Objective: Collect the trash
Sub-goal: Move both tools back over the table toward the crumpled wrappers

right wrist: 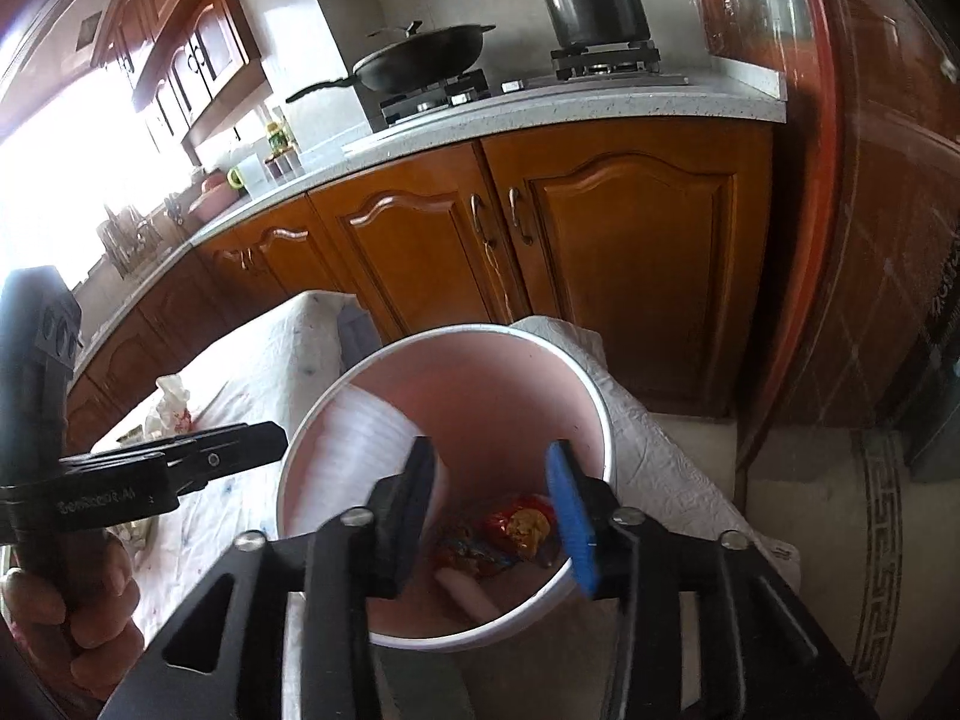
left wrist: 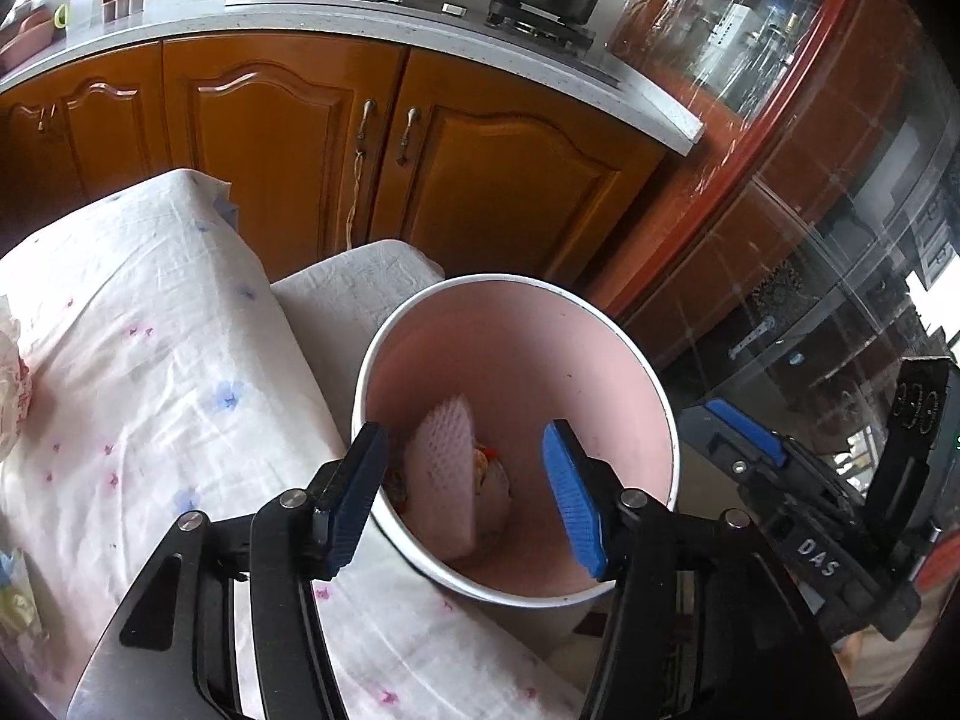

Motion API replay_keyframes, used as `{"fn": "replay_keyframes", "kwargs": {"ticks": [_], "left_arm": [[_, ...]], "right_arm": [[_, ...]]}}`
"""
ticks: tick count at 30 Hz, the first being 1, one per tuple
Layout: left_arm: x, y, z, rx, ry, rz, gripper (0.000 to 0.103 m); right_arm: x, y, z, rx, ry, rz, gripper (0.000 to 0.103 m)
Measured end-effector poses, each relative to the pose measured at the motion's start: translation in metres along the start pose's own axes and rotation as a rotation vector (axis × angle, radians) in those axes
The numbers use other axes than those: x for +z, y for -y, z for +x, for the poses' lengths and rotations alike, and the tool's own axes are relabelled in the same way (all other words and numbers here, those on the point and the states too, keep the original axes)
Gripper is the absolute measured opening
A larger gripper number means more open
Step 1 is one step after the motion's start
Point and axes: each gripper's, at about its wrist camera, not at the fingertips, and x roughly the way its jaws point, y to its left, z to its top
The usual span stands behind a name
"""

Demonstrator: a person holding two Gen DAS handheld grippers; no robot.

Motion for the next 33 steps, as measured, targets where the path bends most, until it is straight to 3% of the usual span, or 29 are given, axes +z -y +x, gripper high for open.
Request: {"fn": "replay_keyframes", "kwargs": {"ticks": [10,19,33], "left_arm": [[-0.018,-0.015,-0.03,0.004,0.042,-0.036,0.055],[-0.052,-0.047,-0.074,0.054,0.115,-0.102,0.055],[-0.107,-0.112,-0.141,0.114,0.207,-0.234,0.055]], "right_arm": [[-0.002,-0.005,-0.023,0.015,0.051,0.024,0.048],[-0.011,-0.026,-0.034,0.075,0.074,0.027,0.068],[-0.035,-0.081,-0.027,0.18,0.04,-0.002,0.073]]}}
